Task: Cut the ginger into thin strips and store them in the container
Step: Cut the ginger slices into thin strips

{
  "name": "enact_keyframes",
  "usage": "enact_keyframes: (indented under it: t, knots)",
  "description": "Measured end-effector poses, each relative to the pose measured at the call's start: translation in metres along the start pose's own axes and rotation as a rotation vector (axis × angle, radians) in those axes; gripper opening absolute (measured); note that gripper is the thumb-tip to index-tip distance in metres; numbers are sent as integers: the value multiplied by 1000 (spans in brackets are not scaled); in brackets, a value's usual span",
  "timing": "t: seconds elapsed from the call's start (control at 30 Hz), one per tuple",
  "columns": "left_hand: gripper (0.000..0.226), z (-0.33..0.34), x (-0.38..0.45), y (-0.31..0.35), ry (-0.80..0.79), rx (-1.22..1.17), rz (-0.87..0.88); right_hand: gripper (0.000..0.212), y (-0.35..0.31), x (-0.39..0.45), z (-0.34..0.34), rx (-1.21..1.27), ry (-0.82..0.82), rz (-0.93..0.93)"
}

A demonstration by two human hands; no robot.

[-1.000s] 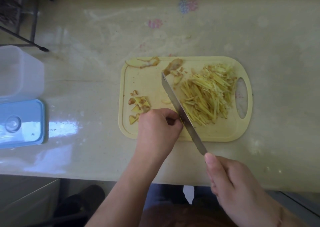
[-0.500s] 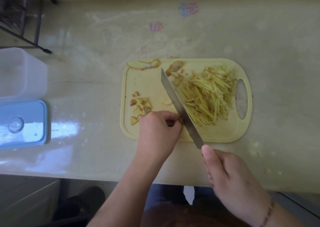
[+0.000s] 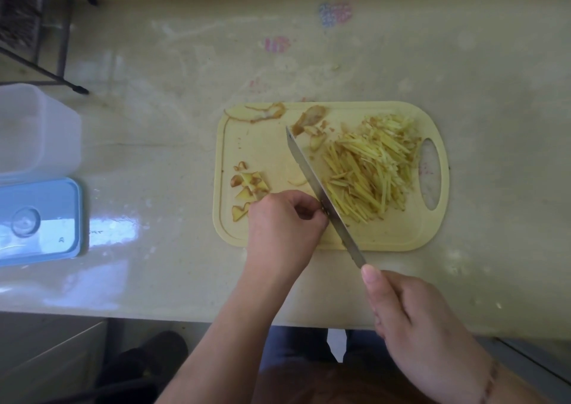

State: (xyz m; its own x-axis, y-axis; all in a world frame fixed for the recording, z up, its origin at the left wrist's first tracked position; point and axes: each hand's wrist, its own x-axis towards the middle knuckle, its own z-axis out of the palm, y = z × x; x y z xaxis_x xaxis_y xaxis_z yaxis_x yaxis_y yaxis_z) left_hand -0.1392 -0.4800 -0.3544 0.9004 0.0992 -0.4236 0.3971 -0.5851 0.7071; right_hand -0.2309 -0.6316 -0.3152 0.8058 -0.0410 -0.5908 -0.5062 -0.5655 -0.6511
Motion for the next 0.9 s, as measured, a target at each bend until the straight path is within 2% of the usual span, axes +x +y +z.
enact_keyframes:
  t: [0.43, 0.57, 0.77, 0.9]
  knots:
    - [14, 0, 1, 4, -11, -6, 11, 76, 2, 7, -6, 124, -138, 69]
    - [14, 1, 0, 3, -8, 7, 32, 64, 1, 15, -8, 214, -211, 105]
    - [13, -1, -5, 1, -15, -12, 28, 69, 4, 11, -5, 157, -72, 52]
    - [17, -1, -13, -6, 25, -4, 103, 70, 5, 4, -12, 183, -76, 43]
